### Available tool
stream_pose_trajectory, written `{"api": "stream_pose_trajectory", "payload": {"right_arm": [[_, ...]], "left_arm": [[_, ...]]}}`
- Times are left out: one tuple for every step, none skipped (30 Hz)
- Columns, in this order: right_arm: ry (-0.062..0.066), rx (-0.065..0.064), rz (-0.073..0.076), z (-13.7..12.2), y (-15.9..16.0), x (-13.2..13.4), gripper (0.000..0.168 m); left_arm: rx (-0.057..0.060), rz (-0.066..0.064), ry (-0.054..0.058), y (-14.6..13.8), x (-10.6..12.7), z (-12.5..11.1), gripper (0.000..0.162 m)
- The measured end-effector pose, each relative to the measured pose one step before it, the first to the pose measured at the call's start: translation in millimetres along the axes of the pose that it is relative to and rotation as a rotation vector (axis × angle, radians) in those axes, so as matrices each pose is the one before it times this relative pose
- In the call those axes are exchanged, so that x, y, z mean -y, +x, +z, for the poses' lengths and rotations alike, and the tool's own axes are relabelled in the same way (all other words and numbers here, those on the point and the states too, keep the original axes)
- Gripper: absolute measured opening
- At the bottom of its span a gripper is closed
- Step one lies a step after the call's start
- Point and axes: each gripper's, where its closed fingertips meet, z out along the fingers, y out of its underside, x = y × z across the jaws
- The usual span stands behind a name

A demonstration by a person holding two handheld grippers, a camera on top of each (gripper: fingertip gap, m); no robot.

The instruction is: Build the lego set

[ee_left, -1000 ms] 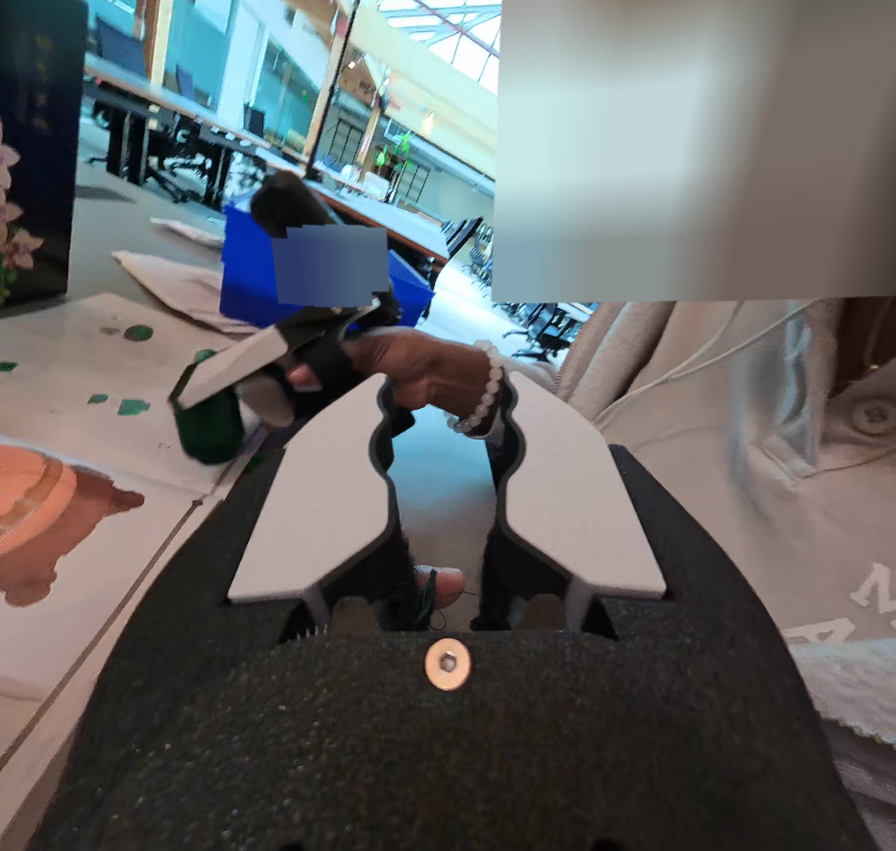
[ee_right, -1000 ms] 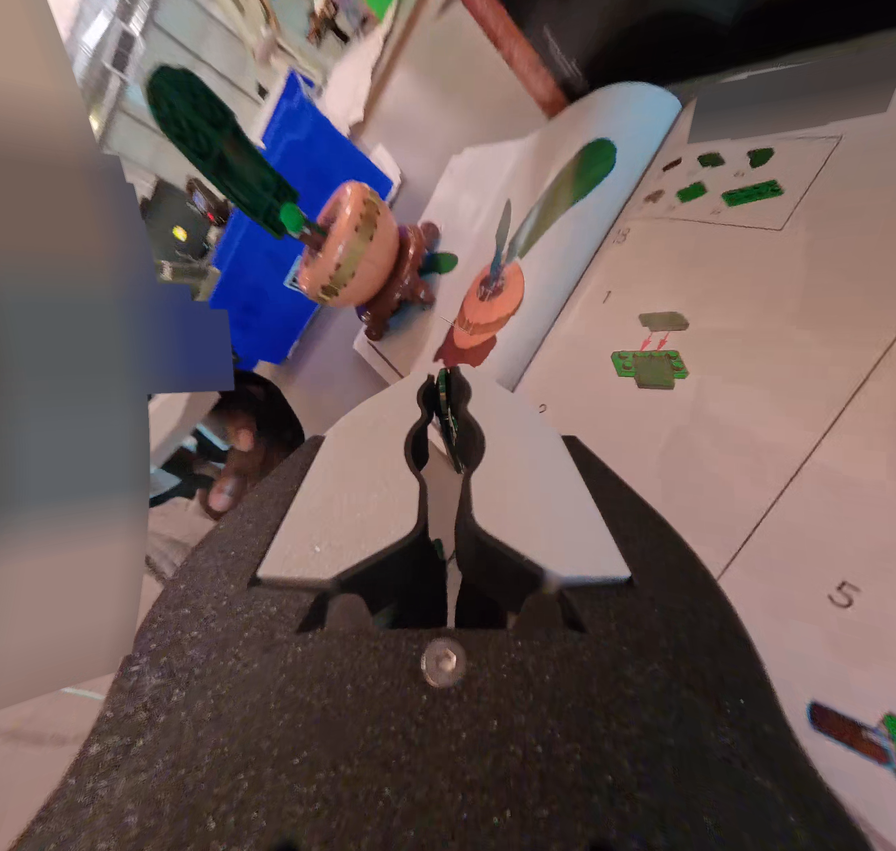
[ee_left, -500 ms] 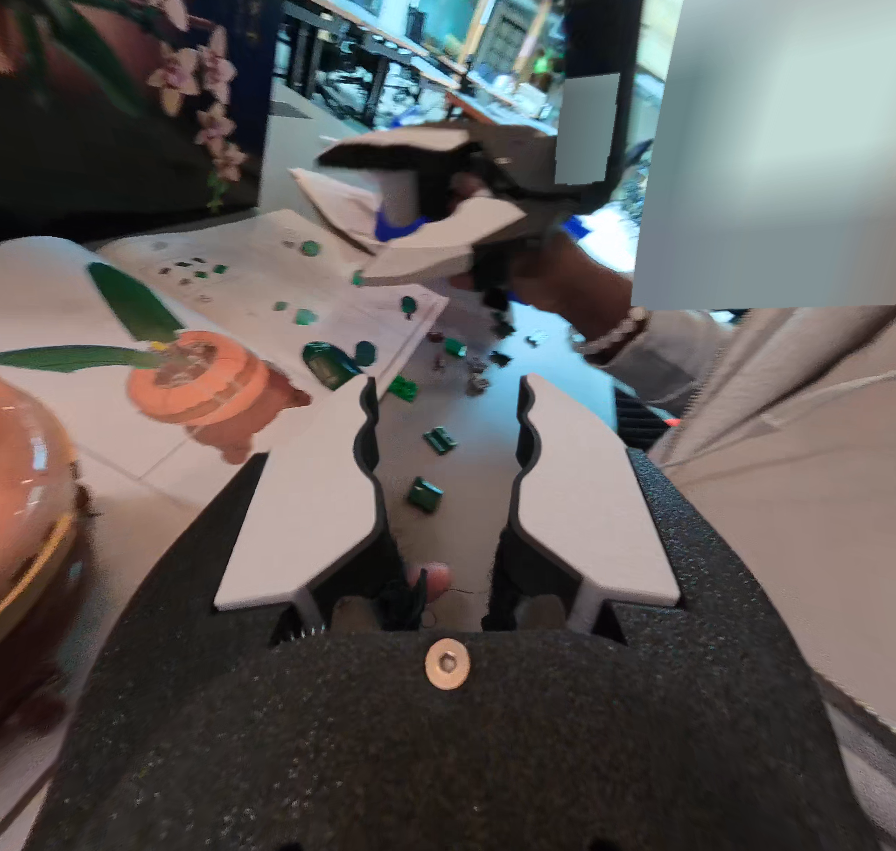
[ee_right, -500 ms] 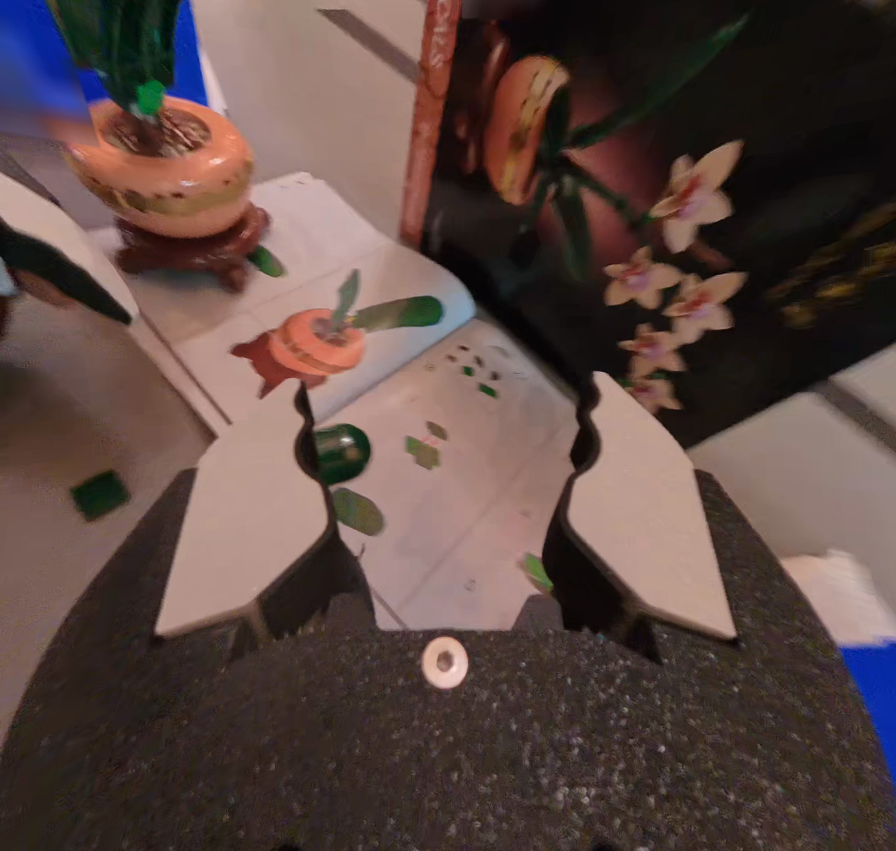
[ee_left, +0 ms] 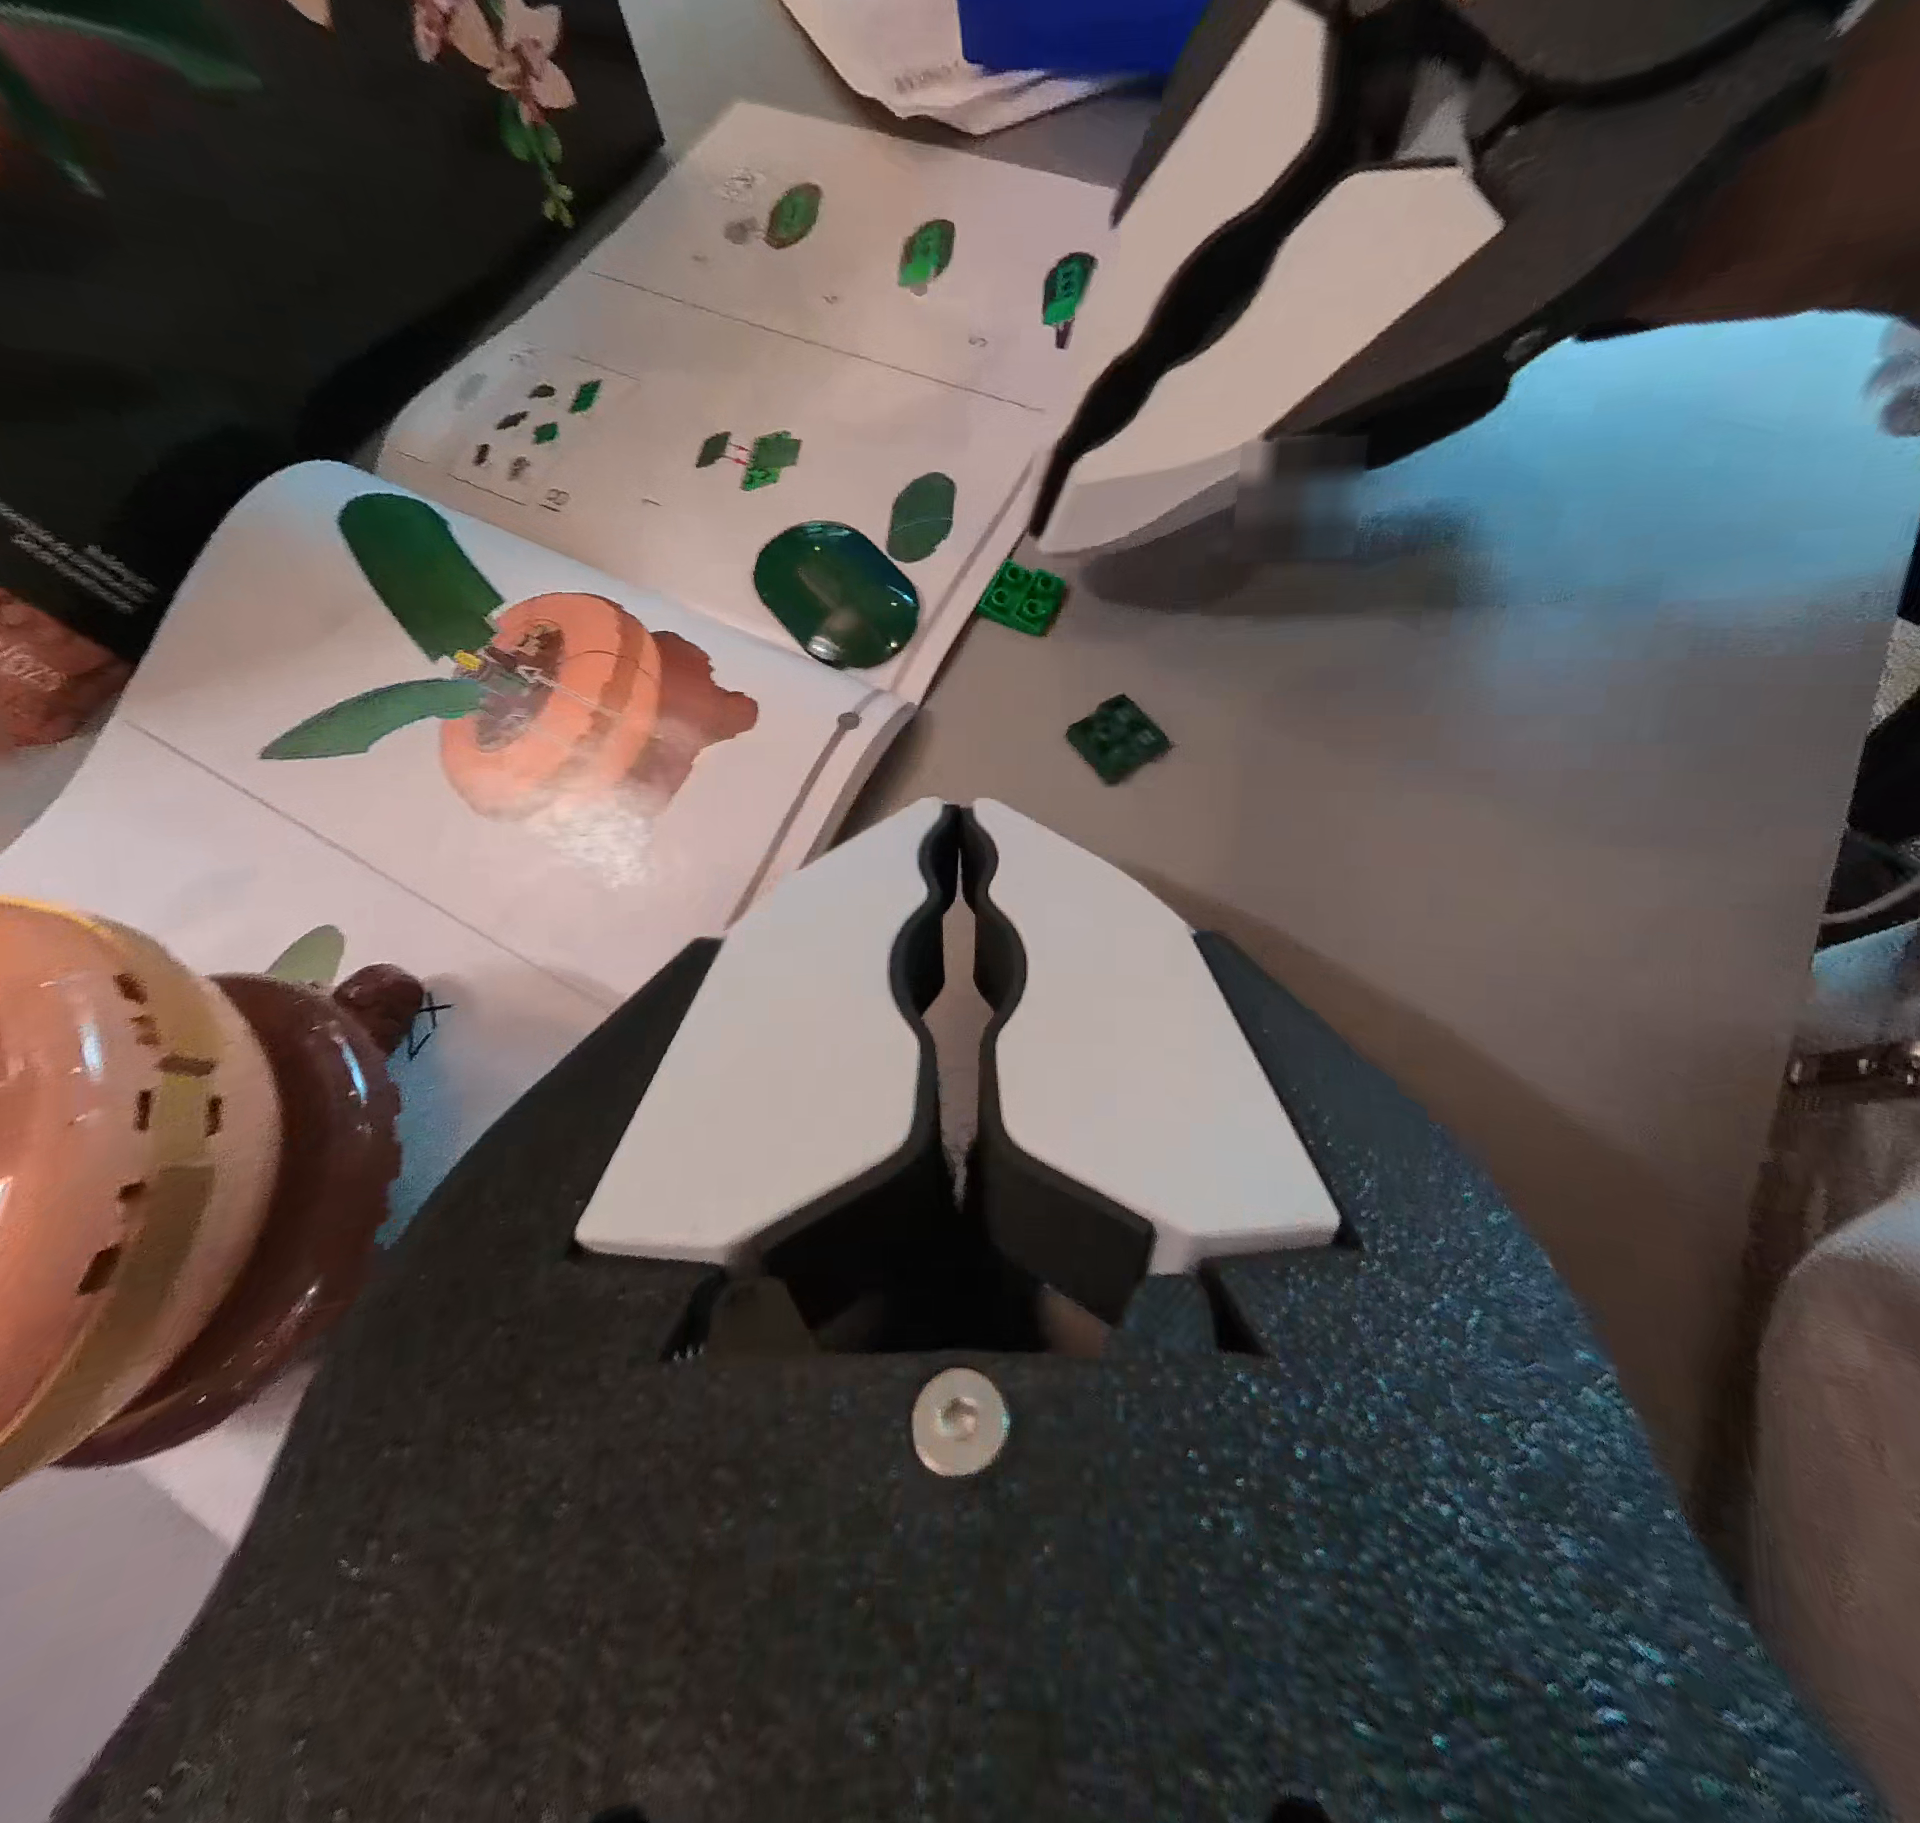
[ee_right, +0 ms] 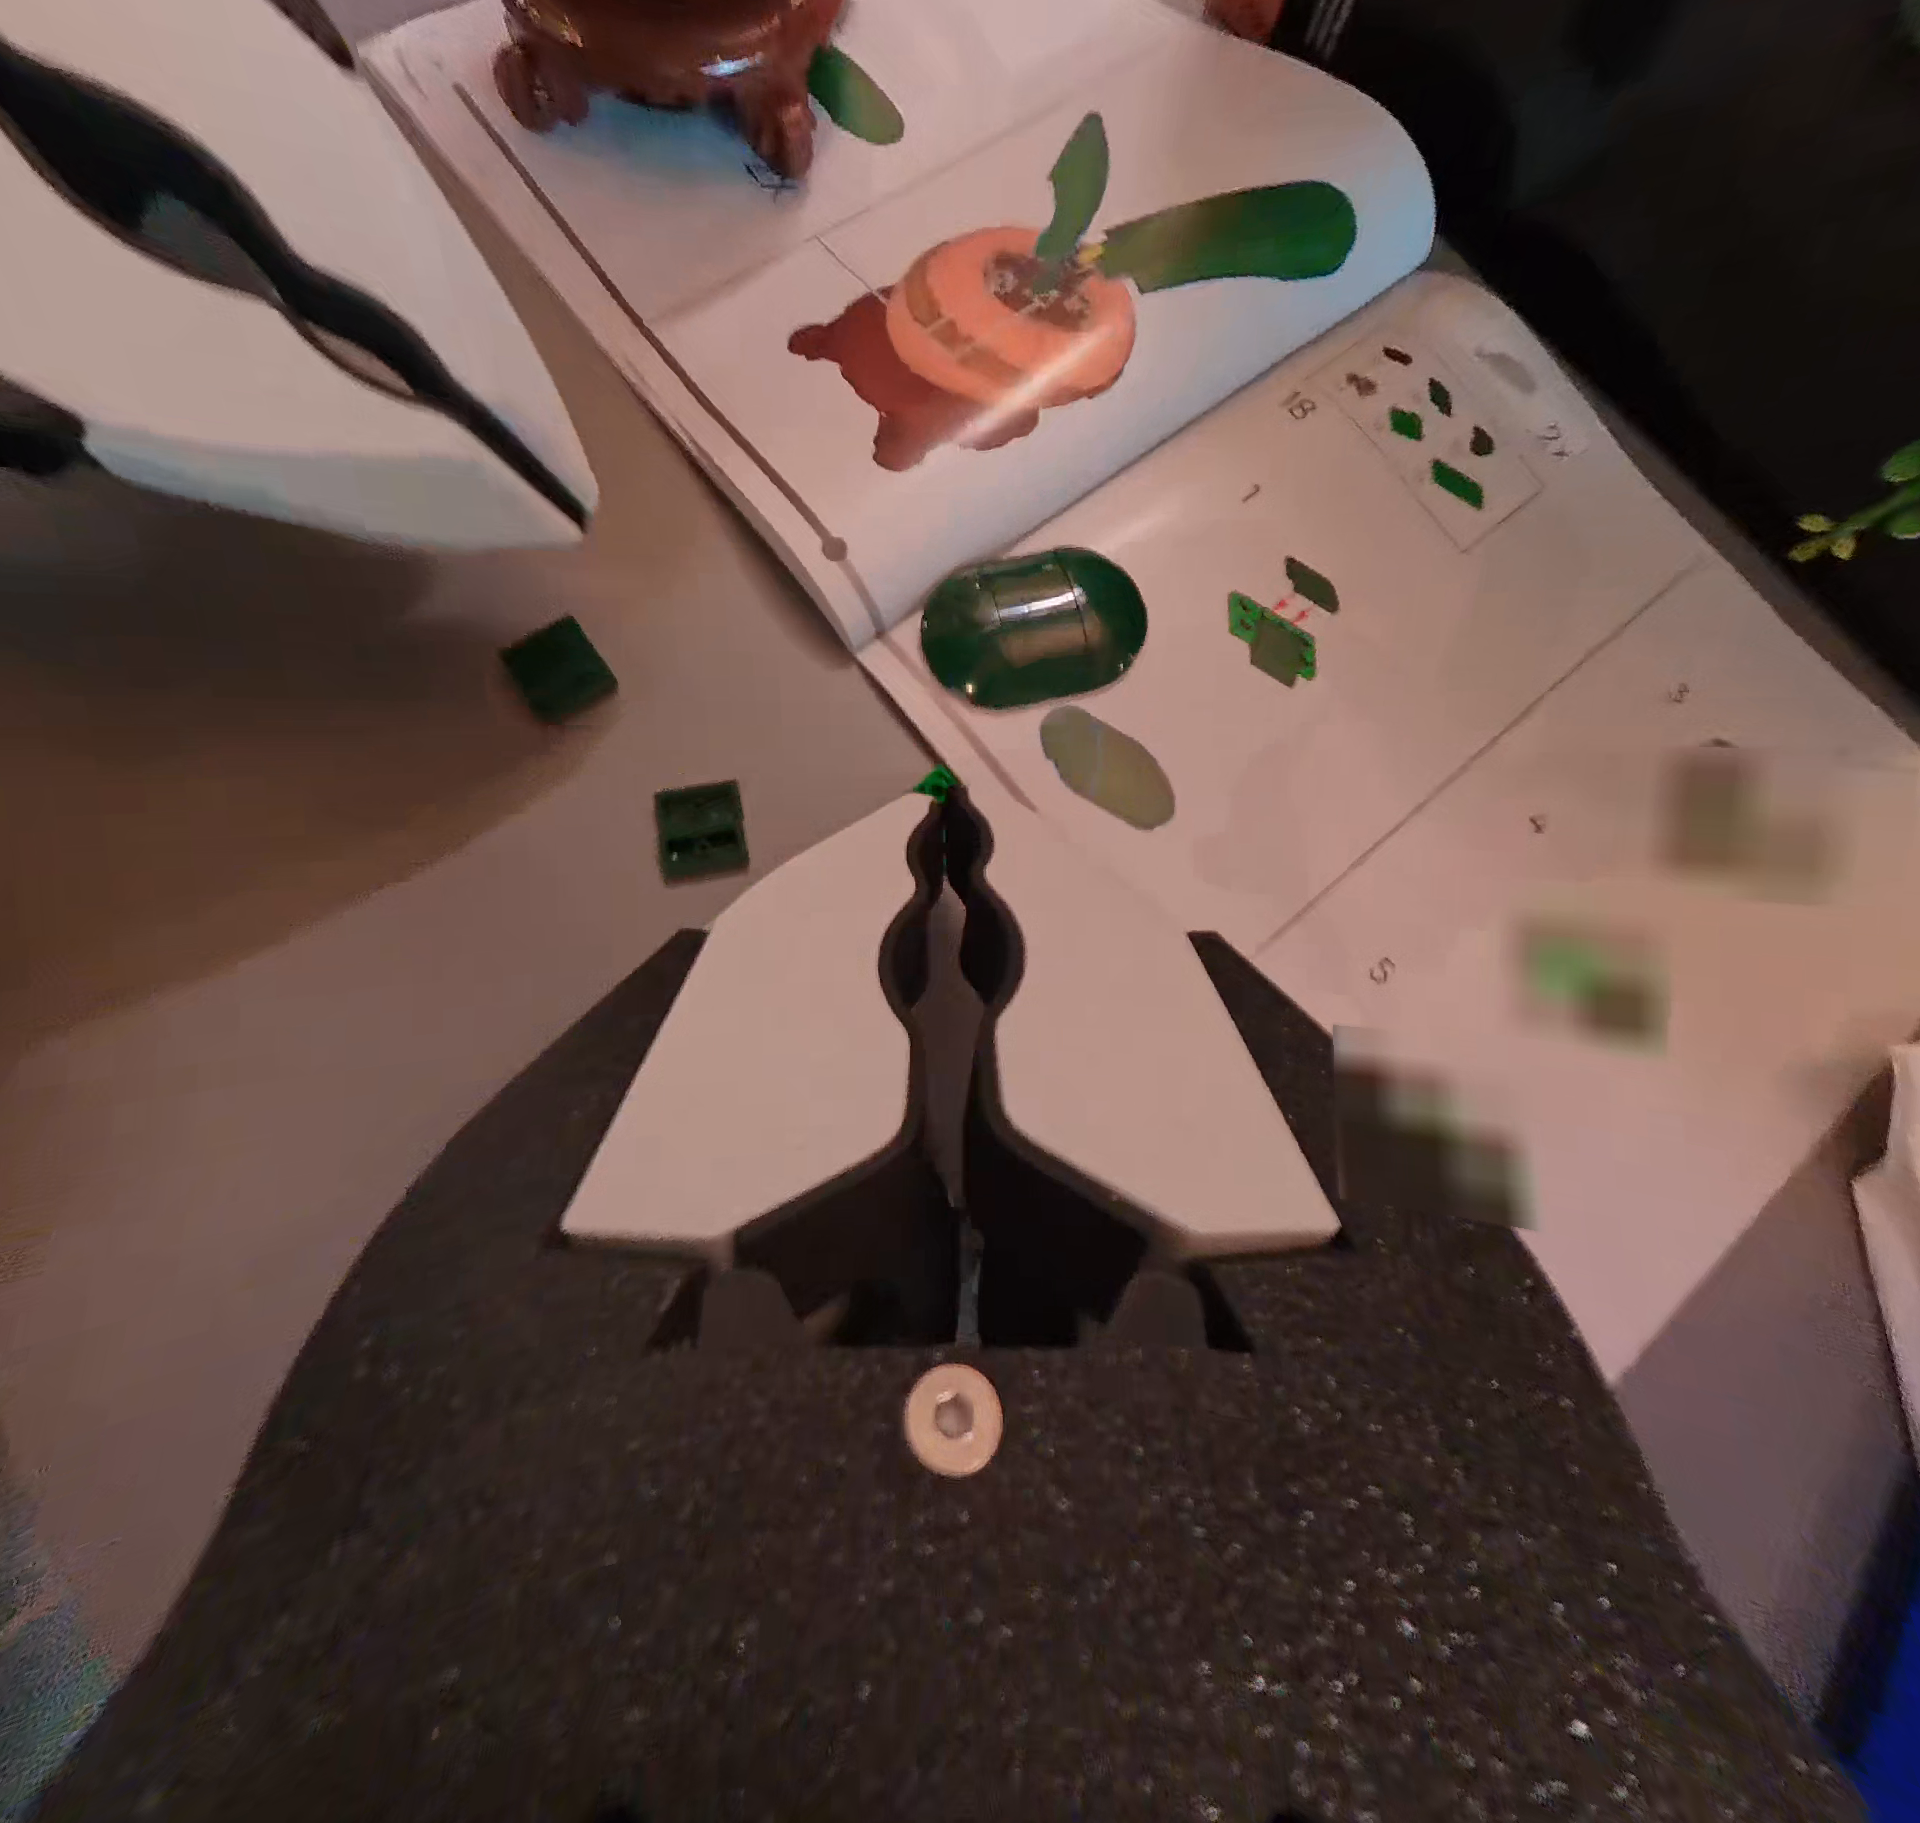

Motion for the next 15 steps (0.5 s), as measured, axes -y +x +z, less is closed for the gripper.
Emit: {"api": "stream_pose_trajectory", "payload": {"right_arm": [[0.0085, 0.0021, -0.0015, 2.60, 1.15, 2.44, 0.000], [-0.0128, -0.0008, -0.0024, 3.26, 1.51, -0.93, 0.000], [-0.0445, 0.0092, -0.0018, 3.31, 0.07, -5.79, 0.000], [-0.0070, 0.0101, 0.0059, 0.71, -1.08, -1.43, 0.000], [0.0038, 0.0243, 0.0036, -0.90, -4.57, -0.60, 0.000], [-0.0006, 0.0136, 0.0045, -1.77, -4.01, -2.05, 0.000], [0.0003, 0.0040, 0.0068, -2.49, -3.59, -2.36, 0.000], [-0.0085, 0.0105, 0.0038, -2.44, -5.22, -4.25, 0.000], [-0.0008, 0.0119, 0.0051, -2.72, -5.95, -3.49, 0.000], [0.0006, 0.0088, 0.0043, -2.99, -5.62, -3.20, 0.000], [-0.0052, 0.0083, 0.0063, -3.35, -4.99, -3.49, 0.000], [-0.0082, 0.0086, 0.0092, -2.97, -4.30, -3.57, 0.000], [-0.0127, 0.0073, 0.0102, -3.10, -3.48, -3.83, 0.000], [-0.0164, 0.0057, 0.0071, -2.97, -2.61, -3.77, 0.000], [-0.0172, 0.0044, 0.0039, -3.09, -1.92, -3.99, 0.000]], "left_arm": [[0.0008, 0.0052, -0.0117, 0.11, -0.88, 2.32, 0.000], [0.0050, 0.0070, -0.0154, -1.31, -1.65, 2.69, 0.000], [-0.0026, 0.0049, -0.0258, -0.18, -3.54, 2.61, 0.000], [-0.0100, 0.0018, -0.0271, 0.85, -3.96, 2.71, 0.000], [-0.0130, 0.0000, -0.0174, 1.78, -3.19, 2.22, 0.000], [-0.0132, 0.0005, -0.0123, 2.24, -2.71, 1.54, 0.000], [-0.0084, 0.0007, -0.0098, 1.97, -2.37, 0.83, 0.000], [-0.0059, 0.0000, -0.0077, 1.78, -1.75, 0.32, 0.000], [-0.0069, -0.0008, -0.0030, 1.87, -1.33, -0.26, 0.000], [-0.0089, -0.0026, 0.0038, 2.09, -0.31, -0.77, 0.000], [-0.0079, -0.0052, 0.0018, 1.58, -0.70, -0.72, 0.000], [-0.0033, -0.0059, 0.0032, 0.77, -0.69, -0.64, 0.000], [-0.0034, -0.0041, 0.0018, 0.64, -0.79, -0.81, 0.000], [-0.0045, -0.0011, -0.0011, 0.70, -0.81, -0.79, 0.000], [-0.0114, 0.0054, -0.0022, 1.94, -0.76, -0.82, 0.000]]}}
